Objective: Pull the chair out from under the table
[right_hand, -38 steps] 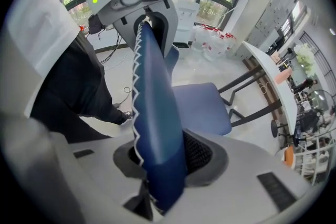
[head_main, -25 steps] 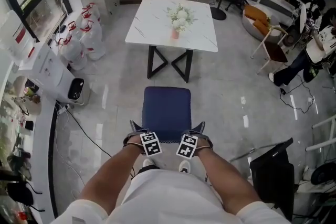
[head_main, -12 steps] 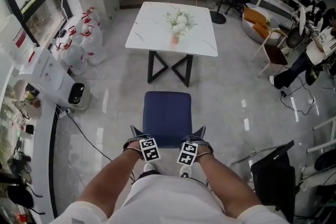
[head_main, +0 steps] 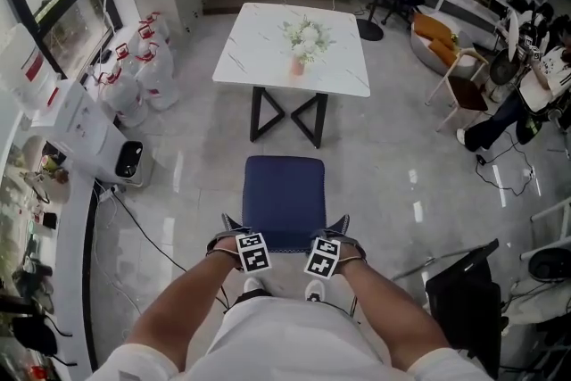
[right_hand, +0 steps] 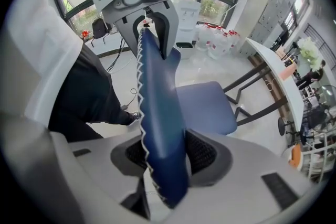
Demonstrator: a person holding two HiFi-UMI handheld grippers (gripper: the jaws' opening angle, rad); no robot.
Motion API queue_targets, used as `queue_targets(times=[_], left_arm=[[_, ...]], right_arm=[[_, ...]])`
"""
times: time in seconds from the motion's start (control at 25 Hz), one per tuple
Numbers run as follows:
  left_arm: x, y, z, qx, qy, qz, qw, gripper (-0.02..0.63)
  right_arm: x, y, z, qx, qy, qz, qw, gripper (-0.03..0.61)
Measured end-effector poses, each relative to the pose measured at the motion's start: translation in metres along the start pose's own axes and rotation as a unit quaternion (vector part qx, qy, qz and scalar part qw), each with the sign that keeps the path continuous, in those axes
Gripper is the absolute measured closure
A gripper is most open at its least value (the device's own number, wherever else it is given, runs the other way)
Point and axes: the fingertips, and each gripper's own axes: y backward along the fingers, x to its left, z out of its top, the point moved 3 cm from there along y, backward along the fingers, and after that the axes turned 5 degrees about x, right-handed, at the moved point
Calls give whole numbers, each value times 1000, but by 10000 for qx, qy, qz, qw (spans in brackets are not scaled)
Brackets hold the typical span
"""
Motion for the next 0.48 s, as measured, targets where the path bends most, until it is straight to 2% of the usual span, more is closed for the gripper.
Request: queue_targets(times=[0.16,0.28,0.36,0.48], left_arm=[[-5,29,-2,-120,-111,-120,9998,441],[-7,57,-3,-372,10,-154,9992,439],[-4,81,1,-834,405,-135,9956,446],[8,123,11,-1737,1203,63,9774,446]], right_arm=[[4,33,5,-330,-72,74,9994,412],[2,66,10,-801,-416,54,9959,416],[-3,90,15,-1246,-870,10,9884,430],[-14,122,22,-1970,-1760,-33,9645,430]])
